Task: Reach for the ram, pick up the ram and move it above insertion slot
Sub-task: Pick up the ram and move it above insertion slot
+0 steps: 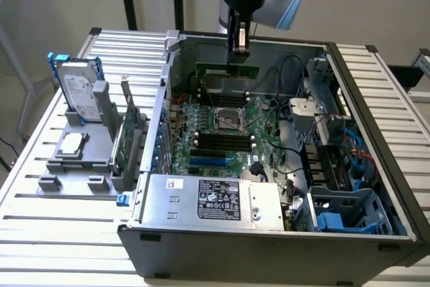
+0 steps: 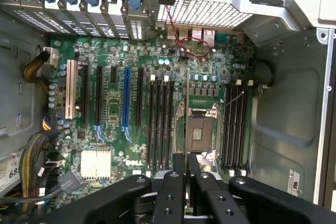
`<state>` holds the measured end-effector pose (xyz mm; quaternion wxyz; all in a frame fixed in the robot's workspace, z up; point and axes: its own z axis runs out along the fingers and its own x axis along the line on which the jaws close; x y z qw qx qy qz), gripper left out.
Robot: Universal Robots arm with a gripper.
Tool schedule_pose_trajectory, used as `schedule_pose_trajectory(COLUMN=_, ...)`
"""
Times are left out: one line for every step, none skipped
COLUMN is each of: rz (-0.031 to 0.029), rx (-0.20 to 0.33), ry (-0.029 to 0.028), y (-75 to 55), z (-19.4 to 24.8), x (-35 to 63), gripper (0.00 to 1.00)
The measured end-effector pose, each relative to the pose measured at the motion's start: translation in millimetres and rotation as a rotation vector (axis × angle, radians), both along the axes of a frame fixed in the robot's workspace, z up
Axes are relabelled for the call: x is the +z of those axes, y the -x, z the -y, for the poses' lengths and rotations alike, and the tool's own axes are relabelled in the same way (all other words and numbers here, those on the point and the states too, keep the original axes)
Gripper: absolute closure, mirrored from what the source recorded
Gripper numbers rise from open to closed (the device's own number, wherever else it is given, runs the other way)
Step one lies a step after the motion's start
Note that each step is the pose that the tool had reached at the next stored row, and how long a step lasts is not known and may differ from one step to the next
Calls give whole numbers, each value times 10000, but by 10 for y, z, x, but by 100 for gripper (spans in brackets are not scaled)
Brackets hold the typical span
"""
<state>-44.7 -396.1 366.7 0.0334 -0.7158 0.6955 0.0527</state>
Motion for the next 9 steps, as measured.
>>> schedule_pose_trajectory(rz=0, rx=0, ry=0, y=0, z=0, x=0, gripper=86)
schedule_pose_trajectory(rz=0, rx=0, ry=-3, y=0, z=0, x=0, gripper=86)
schedule_pose_trajectory(rz=0, rx=0, ry=-2, y=0, z=0, x=0, gripper=86)
schedule_pose_trajectory(rz=0, rx=-1, ry=-2, y=0, z=0, x=0, gripper=86)
schedule_pose_trajectory(rz=0, rx=-1, ry=-3, y=0, z=0, x=0, gripper=86)
schedule_pose_trajectory(rz=0, rx=-1, ry=-2, y=0, z=0, x=0, gripper=86)
schedule_pose_trajectory(rz=0, rx=-1, ry=-2, y=1, z=0, x=0, gripper=86)
schedule_pose_trajectory(rz=0, rx=-1, ry=-2, y=1, z=0, x=0, gripper=86)
schedule_pose_trajectory(rz=0, rx=-1, ry=-2, y=0, z=0, x=0, gripper=86)
